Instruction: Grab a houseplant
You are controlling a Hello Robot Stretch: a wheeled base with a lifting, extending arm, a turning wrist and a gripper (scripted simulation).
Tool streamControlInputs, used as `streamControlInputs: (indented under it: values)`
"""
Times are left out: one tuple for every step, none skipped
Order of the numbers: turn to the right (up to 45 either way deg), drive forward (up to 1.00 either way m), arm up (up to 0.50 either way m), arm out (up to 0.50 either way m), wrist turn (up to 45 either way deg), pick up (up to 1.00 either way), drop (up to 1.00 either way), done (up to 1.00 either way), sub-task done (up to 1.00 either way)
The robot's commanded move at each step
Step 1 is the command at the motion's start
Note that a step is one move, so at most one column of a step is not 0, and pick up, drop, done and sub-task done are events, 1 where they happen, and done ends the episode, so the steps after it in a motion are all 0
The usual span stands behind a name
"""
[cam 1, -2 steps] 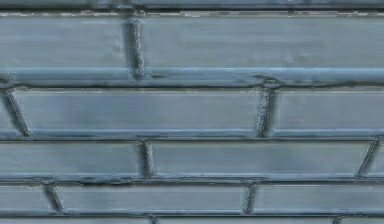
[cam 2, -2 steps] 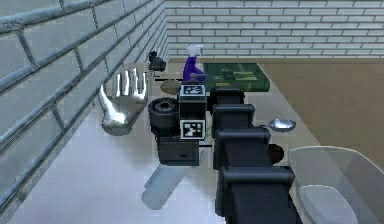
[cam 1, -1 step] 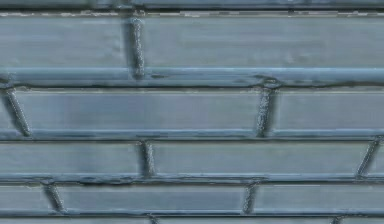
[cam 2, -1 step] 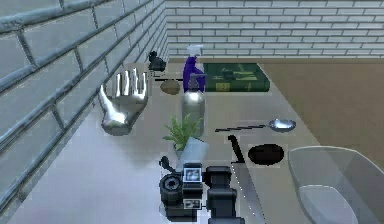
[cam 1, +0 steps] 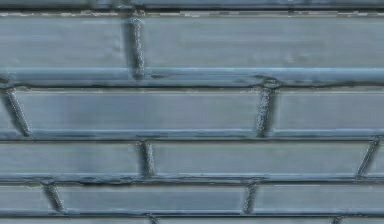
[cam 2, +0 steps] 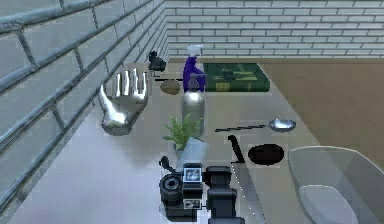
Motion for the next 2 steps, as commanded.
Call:
streamControlInputs:
  values:
    - [0.0,0.00,0.10,0.00,0.0,0.00,0.00,0.00,0.00]
    - [0.0,0.00,0.00,0.00,0.0,0.00,0.00,1.00,0.00]
